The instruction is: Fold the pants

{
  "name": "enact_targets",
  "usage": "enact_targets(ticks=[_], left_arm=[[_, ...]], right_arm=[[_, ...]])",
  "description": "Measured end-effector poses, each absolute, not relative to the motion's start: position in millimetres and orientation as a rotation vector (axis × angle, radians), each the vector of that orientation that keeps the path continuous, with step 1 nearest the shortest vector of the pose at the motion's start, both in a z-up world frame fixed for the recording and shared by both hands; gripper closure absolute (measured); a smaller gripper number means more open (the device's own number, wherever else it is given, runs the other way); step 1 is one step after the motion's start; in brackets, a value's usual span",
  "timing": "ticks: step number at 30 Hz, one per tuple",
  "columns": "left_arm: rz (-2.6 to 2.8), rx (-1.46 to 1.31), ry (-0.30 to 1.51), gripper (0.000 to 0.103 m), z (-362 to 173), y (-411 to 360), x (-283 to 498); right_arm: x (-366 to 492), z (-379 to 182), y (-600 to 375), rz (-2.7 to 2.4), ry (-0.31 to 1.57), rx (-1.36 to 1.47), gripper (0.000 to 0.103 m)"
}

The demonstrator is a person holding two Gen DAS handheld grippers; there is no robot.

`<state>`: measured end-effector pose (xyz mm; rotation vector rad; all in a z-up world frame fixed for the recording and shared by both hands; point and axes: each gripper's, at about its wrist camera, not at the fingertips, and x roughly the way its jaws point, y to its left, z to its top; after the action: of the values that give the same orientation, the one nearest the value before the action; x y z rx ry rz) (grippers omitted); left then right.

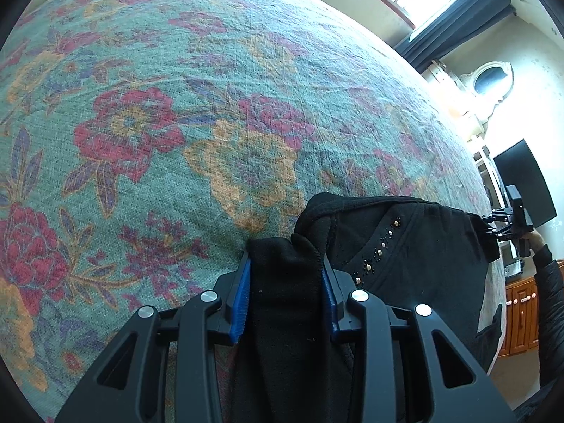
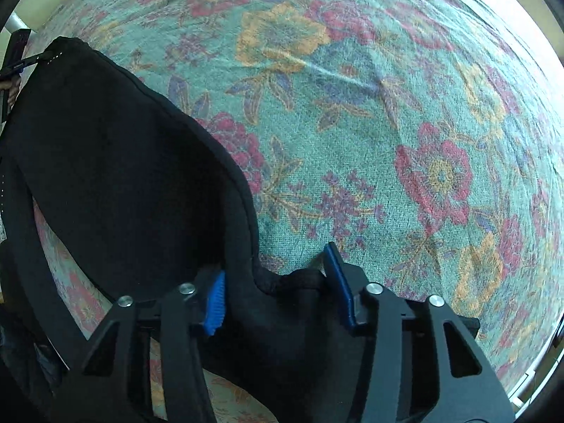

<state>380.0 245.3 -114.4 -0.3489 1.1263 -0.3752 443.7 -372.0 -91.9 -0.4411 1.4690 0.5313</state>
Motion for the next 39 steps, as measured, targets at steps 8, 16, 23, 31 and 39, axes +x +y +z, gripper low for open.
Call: enact_targets(ticks=[8,16,23,31,39], left_arm=[[-0.367,-0.361,1.086,0.072,-102,244,370],[-0.486,-0.402,0.914,0.072,-55,247,329],[-0.572,-0.453,0.756,0.072,-27,256,253],[-0.582,-0.521,0.709,0.072,-44,272,157],[-0.5,-0.523,0.827,0.069,-85,278,110]], right_arm=[[382,-52,-380,0.432,1.217,-0.501,0.072],[298,-17,-367,0.271,0.943,-0.565,0.075],[193,-6,-358,0.163,0.778,-0.609,0.076],[86,-24,-343,0.106,0.695,-0.605,0.076],[24,-70,-328,0.123,0.762,-0.732,0.069]])
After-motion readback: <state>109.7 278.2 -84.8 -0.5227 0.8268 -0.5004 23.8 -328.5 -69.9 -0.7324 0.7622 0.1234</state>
